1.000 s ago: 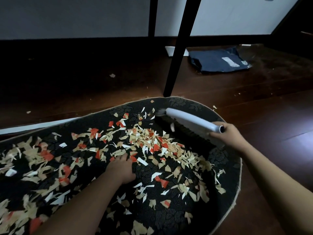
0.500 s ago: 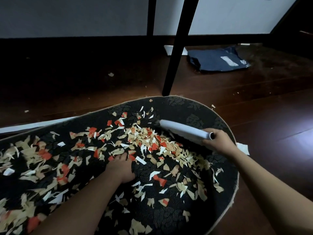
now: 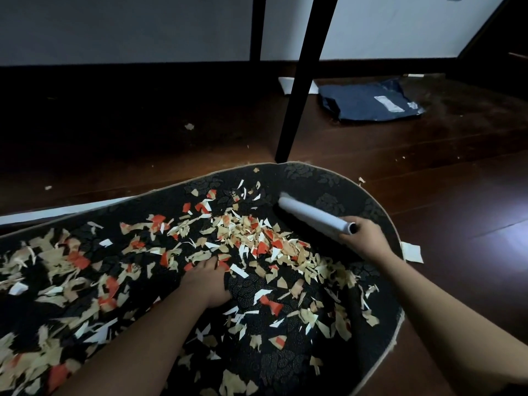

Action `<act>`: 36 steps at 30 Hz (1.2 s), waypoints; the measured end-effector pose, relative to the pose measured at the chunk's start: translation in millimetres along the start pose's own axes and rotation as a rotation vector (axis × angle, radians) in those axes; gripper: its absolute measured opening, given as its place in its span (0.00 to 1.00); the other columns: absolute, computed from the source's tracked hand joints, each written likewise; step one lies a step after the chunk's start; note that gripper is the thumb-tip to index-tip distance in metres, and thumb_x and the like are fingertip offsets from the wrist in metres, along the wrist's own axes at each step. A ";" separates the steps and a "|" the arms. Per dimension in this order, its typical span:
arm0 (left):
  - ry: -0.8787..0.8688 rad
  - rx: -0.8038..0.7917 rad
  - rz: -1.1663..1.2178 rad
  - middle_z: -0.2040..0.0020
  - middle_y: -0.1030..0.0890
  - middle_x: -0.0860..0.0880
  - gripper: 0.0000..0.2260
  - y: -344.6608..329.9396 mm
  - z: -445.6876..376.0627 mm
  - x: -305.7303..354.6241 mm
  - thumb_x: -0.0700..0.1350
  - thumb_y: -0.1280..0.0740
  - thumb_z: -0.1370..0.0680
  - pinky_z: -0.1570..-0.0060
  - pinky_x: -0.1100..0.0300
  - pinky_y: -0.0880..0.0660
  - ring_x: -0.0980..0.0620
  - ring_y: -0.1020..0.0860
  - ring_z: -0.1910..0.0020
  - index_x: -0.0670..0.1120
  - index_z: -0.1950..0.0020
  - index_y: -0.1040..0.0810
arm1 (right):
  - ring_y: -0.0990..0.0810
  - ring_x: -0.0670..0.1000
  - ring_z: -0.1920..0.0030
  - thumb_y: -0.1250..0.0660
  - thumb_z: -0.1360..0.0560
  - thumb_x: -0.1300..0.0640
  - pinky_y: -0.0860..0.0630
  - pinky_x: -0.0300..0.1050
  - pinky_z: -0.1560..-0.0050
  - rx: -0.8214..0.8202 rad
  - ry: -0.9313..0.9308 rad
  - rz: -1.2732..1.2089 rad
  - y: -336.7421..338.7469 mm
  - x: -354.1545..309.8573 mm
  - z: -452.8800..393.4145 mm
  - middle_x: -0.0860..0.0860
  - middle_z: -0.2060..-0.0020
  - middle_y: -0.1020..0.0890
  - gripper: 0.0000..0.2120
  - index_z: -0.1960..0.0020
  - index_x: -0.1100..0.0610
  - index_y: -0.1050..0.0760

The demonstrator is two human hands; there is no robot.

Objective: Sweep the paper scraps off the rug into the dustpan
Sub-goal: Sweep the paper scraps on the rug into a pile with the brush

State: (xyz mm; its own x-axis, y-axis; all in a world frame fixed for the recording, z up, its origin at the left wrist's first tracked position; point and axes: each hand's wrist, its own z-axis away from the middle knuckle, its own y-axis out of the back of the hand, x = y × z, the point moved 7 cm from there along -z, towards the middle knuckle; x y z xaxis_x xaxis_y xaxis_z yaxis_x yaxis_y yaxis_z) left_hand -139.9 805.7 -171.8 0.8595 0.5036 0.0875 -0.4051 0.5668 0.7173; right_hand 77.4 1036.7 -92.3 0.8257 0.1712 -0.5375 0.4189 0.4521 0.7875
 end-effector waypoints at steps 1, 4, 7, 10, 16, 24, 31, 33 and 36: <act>0.002 0.002 0.003 0.21 0.52 0.46 0.34 0.2 0.7 -1.0 0.57 0.37 0.23 0.25 0.49 0.47 0.45 0.49 0.22 0.51 0.21 0.48 | 0.22 0.49 0.63 0.30 0.28 0.63 0.26 0.41 0.64 -0.013 0.039 0.018 -4.2 -8.0 0.1 0.53 0.56 0.18 0.16 0.42 0.54 0.21; 0.001 0.009 0.007 0.21 0.52 0.46 0.33 2.4 2.0 -5.7 0.57 0.37 0.23 0.25 0.49 0.48 0.45 0.49 0.22 0.51 0.22 0.47 | 0.23 0.46 0.67 0.30 0.29 0.64 0.26 0.39 0.70 -0.017 0.072 -0.052 1.0 -23.9 -2.9 0.49 0.61 0.20 0.15 0.44 0.53 0.21; 0.012 0.020 0.028 0.21 0.52 0.47 0.33 7.5 1.6 -15.2 0.57 0.37 0.23 0.25 0.50 0.46 0.46 0.49 0.22 0.49 0.22 0.46 | 0.23 0.48 0.67 0.29 0.29 0.65 0.26 0.36 0.72 0.026 0.115 -0.118 10.9 -42.2 -9.7 0.51 0.60 0.19 0.15 0.44 0.54 0.22; 0.026 0.031 0.045 0.21 0.53 0.47 0.34 14.3 -0.5 -24.8 0.57 0.38 0.22 0.26 0.50 0.45 0.46 0.50 0.22 0.48 0.21 0.47 | 0.22 0.51 0.65 0.29 0.29 0.64 0.22 0.46 0.64 0.098 0.146 -0.135 9.2 -66.2 -21.4 0.53 0.56 0.19 0.15 0.45 0.53 0.22; 0.027 0.040 0.054 0.21 0.53 0.46 0.32 22.5 -8.2 -48.1 0.56 0.39 0.22 0.25 0.49 0.46 0.44 0.49 0.22 0.48 0.21 0.47 | 0.22 0.58 0.53 0.33 0.28 0.62 0.27 0.47 0.59 0.318 0.106 -0.074 -2.9 -102.8 -55.4 0.55 0.52 0.20 0.14 0.43 0.54 0.27; 0.013 0.117 0.100 0.21 0.50 0.46 0.30 19.4 -12.9 -71.3 0.56 0.40 0.21 0.25 0.51 0.45 0.46 0.48 0.22 0.47 0.22 0.44 | 0.22 0.61 0.51 0.33 0.27 0.61 0.25 0.52 0.55 0.264 -0.015 -0.036 -32.8 -109.2 -78.8 0.57 0.51 0.21 0.11 0.46 0.54 0.29; 0.041 0.097 0.090 0.21 0.51 0.47 0.31 14.1 -8.2 -74.8 0.55 0.39 0.22 0.25 0.52 0.45 0.46 0.50 0.22 0.48 0.22 0.46 | 0.24 0.52 0.58 0.30 0.30 0.66 0.28 0.43 0.64 0.029 0.222 -0.049 -46.4 -117.0 -60.0 0.52 0.55 0.22 0.13 0.51 0.53 0.26; 0.044 0.102 0.080 0.21 0.51 0.47 0.32 15.4 -6.9 -73.2 0.55 0.39 0.22 0.25 0.52 0.45 0.46 0.50 0.22 0.48 0.22 0.46 | 0.25 0.49 0.58 0.29 0.31 0.66 0.30 0.37 0.66 -0.013 0.276 -0.046 -38.1 -112.2 -52.1 0.50 0.56 0.22 0.14 0.52 0.52 0.26; 0.041 0.117 0.079 0.21 0.50 0.47 0.32 17.9 -6.0 -70.8 0.55 0.38 0.22 0.25 0.52 0.45 0.46 0.49 0.22 0.48 0.22 0.45 | 0.24 0.50 0.58 0.27 0.31 0.66 0.25 0.42 0.62 0.003 0.305 -0.107 -26.0 -106.6 -44.7 0.49 0.56 0.22 0.14 0.52 0.51 0.26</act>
State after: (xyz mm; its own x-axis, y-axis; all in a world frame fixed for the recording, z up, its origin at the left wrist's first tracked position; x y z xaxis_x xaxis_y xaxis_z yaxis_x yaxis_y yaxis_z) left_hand -209.9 784.1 -169.3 0.8119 0.5712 0.1203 -0.4299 0.4457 0.7852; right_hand -38.4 1045.8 -69.0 0.6254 0.3778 -0.6828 0.4991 0.4789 0.7222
